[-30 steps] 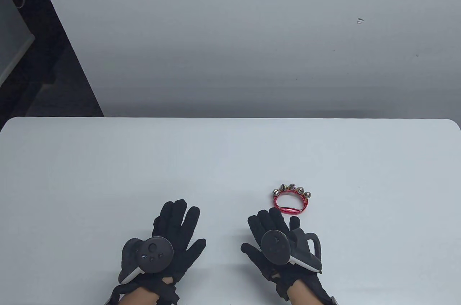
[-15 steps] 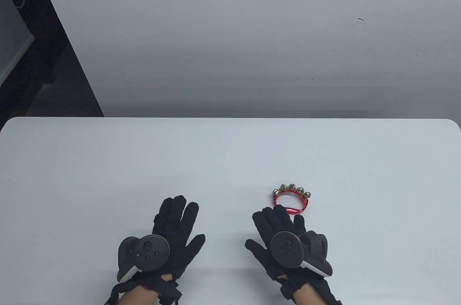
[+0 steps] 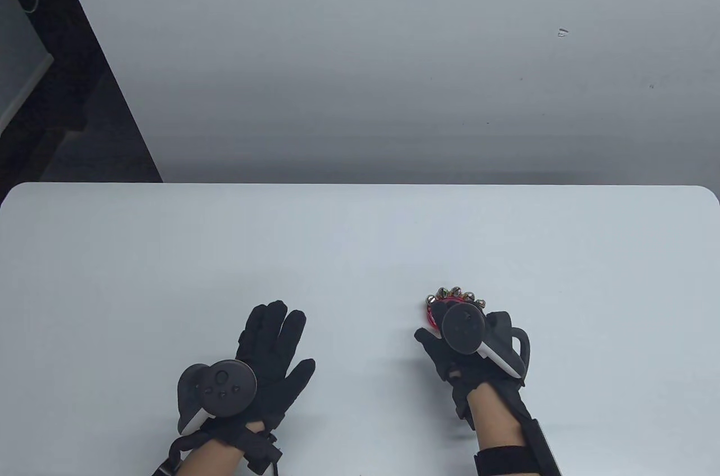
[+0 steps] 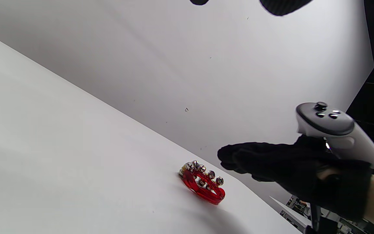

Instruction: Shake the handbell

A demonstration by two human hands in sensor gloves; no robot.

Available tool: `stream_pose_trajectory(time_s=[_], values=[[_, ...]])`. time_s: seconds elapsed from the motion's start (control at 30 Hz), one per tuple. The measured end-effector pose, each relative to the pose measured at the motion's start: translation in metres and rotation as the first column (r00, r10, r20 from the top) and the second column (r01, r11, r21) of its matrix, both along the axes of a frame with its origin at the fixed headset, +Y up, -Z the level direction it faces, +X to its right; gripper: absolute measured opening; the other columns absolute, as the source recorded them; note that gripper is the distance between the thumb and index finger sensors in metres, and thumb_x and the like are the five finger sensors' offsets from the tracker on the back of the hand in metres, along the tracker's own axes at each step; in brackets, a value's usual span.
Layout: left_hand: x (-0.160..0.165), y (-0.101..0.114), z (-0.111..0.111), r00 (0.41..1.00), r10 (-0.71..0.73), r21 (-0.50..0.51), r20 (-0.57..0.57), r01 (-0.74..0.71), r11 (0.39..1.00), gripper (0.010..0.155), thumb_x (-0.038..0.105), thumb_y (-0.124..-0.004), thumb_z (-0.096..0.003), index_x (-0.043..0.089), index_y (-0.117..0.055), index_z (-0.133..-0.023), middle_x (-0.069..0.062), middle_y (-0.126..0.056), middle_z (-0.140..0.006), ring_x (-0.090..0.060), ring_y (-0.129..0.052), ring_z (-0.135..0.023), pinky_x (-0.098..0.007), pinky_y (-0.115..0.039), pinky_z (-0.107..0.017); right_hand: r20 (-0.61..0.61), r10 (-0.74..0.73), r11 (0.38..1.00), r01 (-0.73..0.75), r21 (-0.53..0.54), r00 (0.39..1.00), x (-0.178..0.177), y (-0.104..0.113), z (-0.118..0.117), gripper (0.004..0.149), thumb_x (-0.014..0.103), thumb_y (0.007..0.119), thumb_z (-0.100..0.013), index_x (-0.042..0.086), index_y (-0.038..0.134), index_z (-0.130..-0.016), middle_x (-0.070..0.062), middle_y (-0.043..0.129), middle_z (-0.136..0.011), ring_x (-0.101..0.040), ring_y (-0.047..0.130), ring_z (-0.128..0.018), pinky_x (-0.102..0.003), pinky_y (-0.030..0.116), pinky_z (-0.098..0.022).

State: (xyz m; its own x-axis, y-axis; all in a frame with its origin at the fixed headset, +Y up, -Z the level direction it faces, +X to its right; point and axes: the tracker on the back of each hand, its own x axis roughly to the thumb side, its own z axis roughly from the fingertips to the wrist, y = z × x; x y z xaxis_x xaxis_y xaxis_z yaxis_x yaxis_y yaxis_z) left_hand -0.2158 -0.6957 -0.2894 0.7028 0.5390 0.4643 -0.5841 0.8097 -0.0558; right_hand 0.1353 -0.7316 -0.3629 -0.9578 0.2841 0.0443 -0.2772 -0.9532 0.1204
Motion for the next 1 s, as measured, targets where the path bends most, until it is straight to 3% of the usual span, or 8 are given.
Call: stream_pose_trajectory(time_s=[0.27, 0.53, 0.67, 0.8, 0.9, 1.0], values=[[-0.001, 0.000, -0.001, 1.000, 0.005, -0.012, 0.002, -0.005, 1.000, 0.075, 0.063, -0.057, -0.0528, 0.029, -0.037, -0.117, -0.016, -0.026, -0.122, -0.049, -0.021, -0.111, -0.069, -0.035, -0.072, 0.062, 0.161, 0.977, -0.150, -0.154, 0.985, -0.006, -0.037, -0.030, 0.064, 0.049, 0.071, -0.051, 0.013, 0.063, -0.103, -0.016, 0.061, -0.105, -0.045, 0.054, -0.099, -0.067, 0.040, -0.067], [0.001, -0.001, -0.002, 1.000, -0.002, -0.012, 0.008, 0.003, 1.000, 0.075, 0.063, -0.057, -0.0529, 0.029, -0.037, -0.117, -0.016, -0.026, -0.122, -0.049, -0.021, -0.111, -0.069, -0.035, -0.072, 0.072, 0.300, 0.943, -0.284, -0.175, 0.951, -0.022, -0.051, -0.047, 0.055, 0.042, 0.073, -0.051, 0.010, 0.064, -0.094, -0.015, 0.063, -0.098, -0.045, 0.066, -0.089, -0.063, 0.049, -0.065], [0.000, -0.001, -0.002, 1.000, 0.003, -0.011, 0.006, -0.002, 1.000, 0.075, 0.063, -0.057, -0.0529, 0.029, -0.037, -0.117, -0.017, -0.026, -0.122, -0.049, -0.021, -0.111, -0.069, -0.035, -0.072, 0.088, 0.343, 0.937, -0.334, -0.104, 0.935, -0.025, -0.051, -0.052, 0.043, 0.038, 0.075, -0.048, 0.011, 0.072, -0.081, -0.012, 0.075, -0.086, -0.044, 0.076, -0.078, -0.062, 0.057, -0.061], [-0.003, 0.000, -0.002, 1.000, 0.019, -0.011, -0.004, -0.019, 1.000, 0.075, 0.063, -0.057, -0.0529, 0.029, -0.037, -0.117, -0.016, -0.026, -0.122, -0.049, -0.021, -0.111, -0.069, -0.035, -0.072, 0.070, 0.375, 0.926, -0.371, -0.065, 0.924, -0.027, -0.046, -0.051, 0.042, 0.036, 0.076, -0.047, 0.006, 0.080, -0.076, -0.015, 0.084, -0.079, -0.044, 0.085, -0.069, -0.061, 0.063, -0.057], [-0.004, 0.001, -0.001, 1.000, 0.030, -0.007, -0.009, -0.030, 1.000, 0.075, 0.063, -0.057, -0.0530, 0.029, -0.037, -0.117, -0.017, -0.026, -0.122, -0.049, -0.022, -0.111, -0.069, -0.035, -0.072, 0.074, 0.336, 0.942, -0.334, -0.040, 0.939, -0.023, -0.040, -0.045, 0.042, 0.036, 0.074, -0.046, 0.004, 0.081, -0.073, -0.016, 0.085, -0.075, -0.042, 0.087, -0.064, -0.060, 0.065, -0.055], [-0.004, 0.002, -0.001, 0.999, 0.032, -0.001, -0.008, -0.032, 0.999, 0.075, 0.063, -0.057, -0.0529, 0.029, -0.037, -0.117, -0.017, -0.027, -0.122, -0.049, -0.022, -0.111, -0.069, -0.036, -0.072, 0.089, 0.176, 0.984, -0.176, -0.016, 0.980, -0.015, -0.026, -0.034, 0.042, 0.037, 0.072, -0.047, 0.004, 0.080, -0.072, -0.016, 0.084, -0.073, -0.040, 0.088, -0.061, -0.059, 0.068, -0.053]])
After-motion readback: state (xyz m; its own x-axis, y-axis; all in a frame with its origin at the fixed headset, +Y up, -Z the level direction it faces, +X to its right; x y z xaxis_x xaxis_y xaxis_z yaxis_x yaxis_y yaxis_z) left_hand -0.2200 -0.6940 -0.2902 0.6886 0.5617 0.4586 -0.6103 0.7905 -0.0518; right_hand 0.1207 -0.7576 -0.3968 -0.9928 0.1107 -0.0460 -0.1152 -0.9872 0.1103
